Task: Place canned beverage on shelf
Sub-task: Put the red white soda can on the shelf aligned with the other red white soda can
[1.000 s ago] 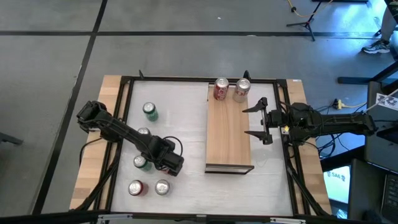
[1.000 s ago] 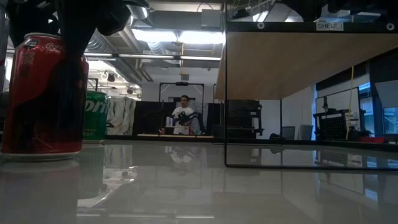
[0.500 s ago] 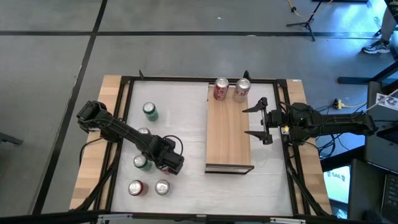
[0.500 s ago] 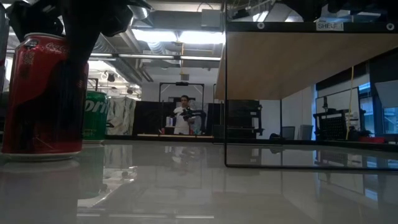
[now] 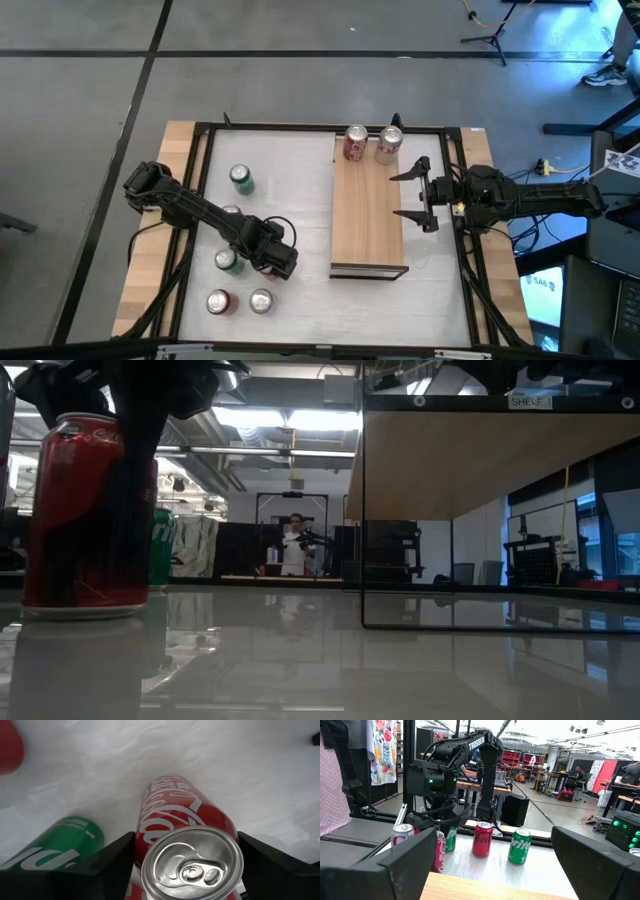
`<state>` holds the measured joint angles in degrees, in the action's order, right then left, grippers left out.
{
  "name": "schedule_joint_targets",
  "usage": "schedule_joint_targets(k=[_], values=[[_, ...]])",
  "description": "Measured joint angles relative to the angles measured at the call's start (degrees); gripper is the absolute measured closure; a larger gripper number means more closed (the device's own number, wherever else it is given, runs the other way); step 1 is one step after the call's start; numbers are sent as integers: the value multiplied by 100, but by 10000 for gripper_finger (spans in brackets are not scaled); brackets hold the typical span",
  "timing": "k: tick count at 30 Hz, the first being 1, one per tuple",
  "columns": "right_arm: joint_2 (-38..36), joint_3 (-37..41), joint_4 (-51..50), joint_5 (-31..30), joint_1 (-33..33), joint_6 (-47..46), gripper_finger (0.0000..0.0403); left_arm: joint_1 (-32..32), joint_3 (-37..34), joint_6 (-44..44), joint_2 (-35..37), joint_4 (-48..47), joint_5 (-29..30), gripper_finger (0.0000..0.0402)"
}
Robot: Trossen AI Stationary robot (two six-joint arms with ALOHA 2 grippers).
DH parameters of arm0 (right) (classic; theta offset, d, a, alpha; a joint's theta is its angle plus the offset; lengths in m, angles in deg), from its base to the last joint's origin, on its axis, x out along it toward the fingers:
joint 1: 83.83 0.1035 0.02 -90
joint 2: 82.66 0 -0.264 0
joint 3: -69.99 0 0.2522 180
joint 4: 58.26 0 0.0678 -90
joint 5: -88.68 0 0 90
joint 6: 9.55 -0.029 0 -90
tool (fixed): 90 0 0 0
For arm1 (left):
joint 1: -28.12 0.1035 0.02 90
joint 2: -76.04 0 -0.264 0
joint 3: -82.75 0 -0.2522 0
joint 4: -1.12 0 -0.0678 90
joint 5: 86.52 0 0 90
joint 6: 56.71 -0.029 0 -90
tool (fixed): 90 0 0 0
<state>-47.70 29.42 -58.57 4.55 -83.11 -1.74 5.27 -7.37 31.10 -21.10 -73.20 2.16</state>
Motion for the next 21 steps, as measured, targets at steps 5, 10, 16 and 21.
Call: schedule_joint_targets(k=[5,10,16,21], values=[[-1,0,-2,0,2,0,17,141,0,-448,14,27,-4,124],[0,0,-4,0,2,0,17,519,104,-1272,37,-95,70,124],[0,0,-29,0,2,2,17,1104,348,-2894,48,-115,14,125],[0,0,-91,0,2,2,17,1614,471,-4616,50,-131,-98,125]])
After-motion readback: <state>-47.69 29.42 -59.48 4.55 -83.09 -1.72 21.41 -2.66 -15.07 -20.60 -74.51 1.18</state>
